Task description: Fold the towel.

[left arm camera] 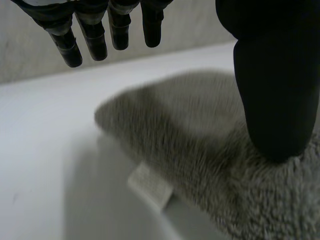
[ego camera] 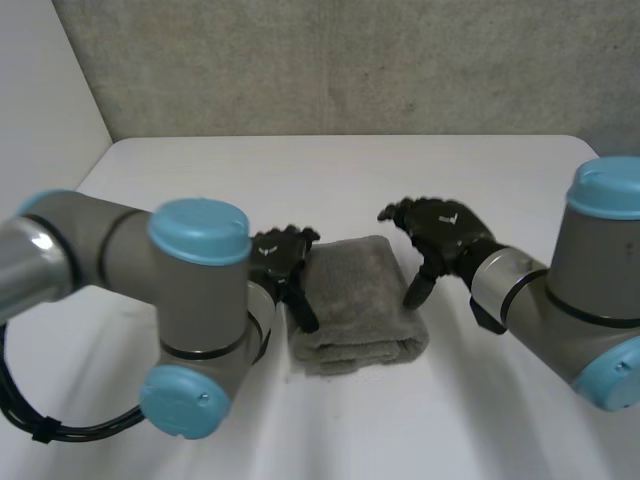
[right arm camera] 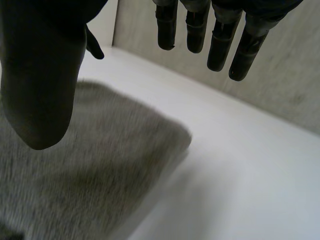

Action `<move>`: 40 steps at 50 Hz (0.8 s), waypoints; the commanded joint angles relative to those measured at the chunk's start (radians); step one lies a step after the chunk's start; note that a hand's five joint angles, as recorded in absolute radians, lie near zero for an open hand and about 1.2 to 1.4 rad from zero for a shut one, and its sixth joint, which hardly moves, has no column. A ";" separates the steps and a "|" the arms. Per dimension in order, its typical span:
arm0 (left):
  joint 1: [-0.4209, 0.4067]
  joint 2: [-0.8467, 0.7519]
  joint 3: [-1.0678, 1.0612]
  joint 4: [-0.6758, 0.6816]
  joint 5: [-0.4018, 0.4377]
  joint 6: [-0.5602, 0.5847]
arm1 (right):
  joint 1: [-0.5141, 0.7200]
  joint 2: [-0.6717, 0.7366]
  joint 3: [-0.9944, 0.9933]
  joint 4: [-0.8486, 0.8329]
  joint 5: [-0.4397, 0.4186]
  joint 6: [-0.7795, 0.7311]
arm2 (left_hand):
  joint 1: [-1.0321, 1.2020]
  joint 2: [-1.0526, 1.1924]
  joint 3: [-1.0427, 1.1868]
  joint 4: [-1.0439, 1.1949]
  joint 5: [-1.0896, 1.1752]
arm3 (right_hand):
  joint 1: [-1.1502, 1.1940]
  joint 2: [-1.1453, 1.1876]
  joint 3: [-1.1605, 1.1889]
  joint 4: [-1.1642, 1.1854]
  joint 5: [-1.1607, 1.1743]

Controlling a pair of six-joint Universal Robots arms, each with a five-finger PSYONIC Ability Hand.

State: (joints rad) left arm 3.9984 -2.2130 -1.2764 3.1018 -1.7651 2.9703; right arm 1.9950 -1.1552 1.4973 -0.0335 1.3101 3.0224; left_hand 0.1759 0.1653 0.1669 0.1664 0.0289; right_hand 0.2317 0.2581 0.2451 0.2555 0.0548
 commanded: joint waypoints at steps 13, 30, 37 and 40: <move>-0.013 -0.073 0.003 -0.012 -0.053 0.001 | 0.007 0.187 -0.034 0.001 -0.002 -0.234 | -0.001 0.009 0.008 0.008 -0.029 | -0.057 -0.084 -0.071 -0.081 -0.055; 0.183 0.365 0.034 -0.138 -0.037 0.013 | -0.113 -0.218 -0.061 -0.006 0.107 -0.069 | -0.001 0.009 0.008 0.008 -0.029 | -0.057 -0.084 -0.071 -0.081 -0.055; 0.300 0.516 0.008 -0.160 0.064 0.013 | -0.189 -0.279 -0.080 0.029 0.198 -0.082 | -0.001 0.009 0.008 0.008 -0.029 | -0.057 -0.084 -0.071 -0.081 -0.055; 0.335 0.529 -0.001 -0.158 0.116 0.012 | -0.193 -0.279 -0.101 0.064 0.196 -0.076 | -0.001 0.009 0.008 0.008 -0.029 | -0.057 -0.084 -0.071 -0.081 -0.055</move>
State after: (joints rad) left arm 4.2726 -1.7252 -1.2583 2.9446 -1.7397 2.9846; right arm 1.8284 -1.4309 1.4245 -0.0217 1.4871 2.9487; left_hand 0.1552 0.1612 0.1660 0.1664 0.0251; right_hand 0.2176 0.2581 0.2450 0.2555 0.0547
